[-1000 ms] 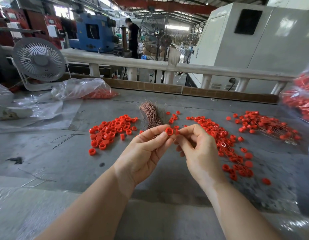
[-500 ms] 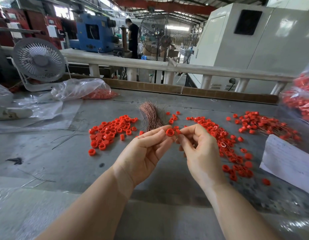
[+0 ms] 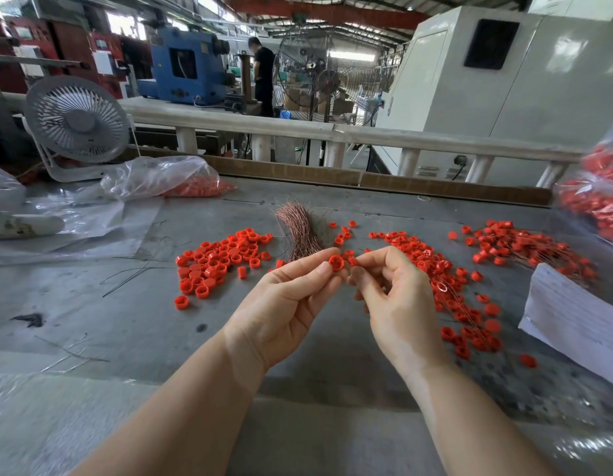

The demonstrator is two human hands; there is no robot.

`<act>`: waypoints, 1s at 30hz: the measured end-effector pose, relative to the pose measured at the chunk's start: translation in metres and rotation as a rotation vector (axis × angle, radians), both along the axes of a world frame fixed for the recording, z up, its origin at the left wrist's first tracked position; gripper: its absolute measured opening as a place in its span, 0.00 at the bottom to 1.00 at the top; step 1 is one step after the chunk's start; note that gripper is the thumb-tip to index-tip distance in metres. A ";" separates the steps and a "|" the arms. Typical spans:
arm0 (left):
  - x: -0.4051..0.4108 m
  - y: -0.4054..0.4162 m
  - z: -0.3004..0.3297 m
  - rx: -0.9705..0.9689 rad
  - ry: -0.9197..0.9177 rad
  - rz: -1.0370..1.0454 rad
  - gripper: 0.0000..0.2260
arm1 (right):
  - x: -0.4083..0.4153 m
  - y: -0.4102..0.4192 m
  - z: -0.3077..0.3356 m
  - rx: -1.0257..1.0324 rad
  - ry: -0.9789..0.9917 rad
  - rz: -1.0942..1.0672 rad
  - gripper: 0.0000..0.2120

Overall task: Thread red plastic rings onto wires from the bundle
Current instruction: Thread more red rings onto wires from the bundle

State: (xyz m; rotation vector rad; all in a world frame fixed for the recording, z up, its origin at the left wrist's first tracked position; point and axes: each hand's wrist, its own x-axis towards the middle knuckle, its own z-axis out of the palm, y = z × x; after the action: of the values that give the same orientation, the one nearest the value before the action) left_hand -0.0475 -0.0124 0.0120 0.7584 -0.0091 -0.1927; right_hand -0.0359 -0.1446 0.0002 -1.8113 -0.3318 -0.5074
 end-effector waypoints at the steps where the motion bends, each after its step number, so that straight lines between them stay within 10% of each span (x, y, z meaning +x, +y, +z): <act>1: 0.000 0.000 0.000 0.000 0.000 0.001 0.09 | 0.000 0.000 0.000 0.002 -0.001 0.000 0.11; 30: -0.003 -0.001 0.002 -0.036 -0.021 -0.033 0.11 | -0.002 0.000 0.002 -0.023 -0.020 0.049 0.09</act>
State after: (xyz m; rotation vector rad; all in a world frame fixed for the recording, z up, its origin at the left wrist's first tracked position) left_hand -0.0509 -0.0133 0.0145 0.7249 -0.0449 -0.2156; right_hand -0.0383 -0.1448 0.0017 -1.8167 -0.3962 -0.4893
